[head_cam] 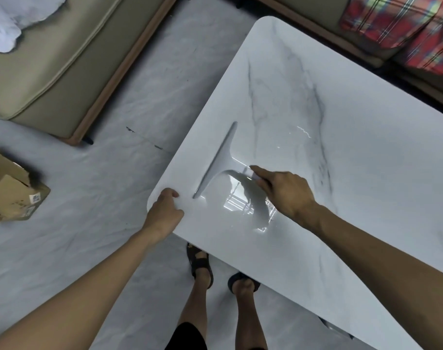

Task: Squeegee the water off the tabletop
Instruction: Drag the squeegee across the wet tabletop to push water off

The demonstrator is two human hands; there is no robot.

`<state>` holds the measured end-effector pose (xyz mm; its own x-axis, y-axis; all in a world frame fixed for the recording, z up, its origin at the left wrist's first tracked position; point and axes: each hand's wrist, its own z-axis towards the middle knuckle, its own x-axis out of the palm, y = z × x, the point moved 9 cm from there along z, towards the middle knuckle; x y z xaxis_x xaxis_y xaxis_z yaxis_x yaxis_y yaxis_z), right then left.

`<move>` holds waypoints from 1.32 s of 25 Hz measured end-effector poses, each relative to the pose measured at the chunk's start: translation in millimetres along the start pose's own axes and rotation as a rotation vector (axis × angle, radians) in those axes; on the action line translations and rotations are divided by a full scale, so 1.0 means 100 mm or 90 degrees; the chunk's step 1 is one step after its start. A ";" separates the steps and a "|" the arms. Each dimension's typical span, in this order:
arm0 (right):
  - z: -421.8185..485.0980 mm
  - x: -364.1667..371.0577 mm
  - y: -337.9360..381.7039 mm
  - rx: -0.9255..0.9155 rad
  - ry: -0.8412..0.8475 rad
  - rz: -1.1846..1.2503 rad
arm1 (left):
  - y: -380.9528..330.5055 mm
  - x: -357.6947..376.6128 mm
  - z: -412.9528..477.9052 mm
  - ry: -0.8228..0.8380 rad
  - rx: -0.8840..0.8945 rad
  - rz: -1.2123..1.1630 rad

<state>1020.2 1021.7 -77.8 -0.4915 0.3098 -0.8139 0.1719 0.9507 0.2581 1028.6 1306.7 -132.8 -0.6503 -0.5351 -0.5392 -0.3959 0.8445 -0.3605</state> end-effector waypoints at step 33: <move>-1.45 0.27 -0.90 -0.122 -0.042 -0.124 | -0.14 0.18 -0.09 -0.083 0.013 0.111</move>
<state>867.7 946.6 -47.7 -0.4418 0.1248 -0.8884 -0.0876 0.9795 0.1812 1016.5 1285.9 -130.1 -0.6186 -0.3799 -0.6878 -0.2705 0.9248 -0.2675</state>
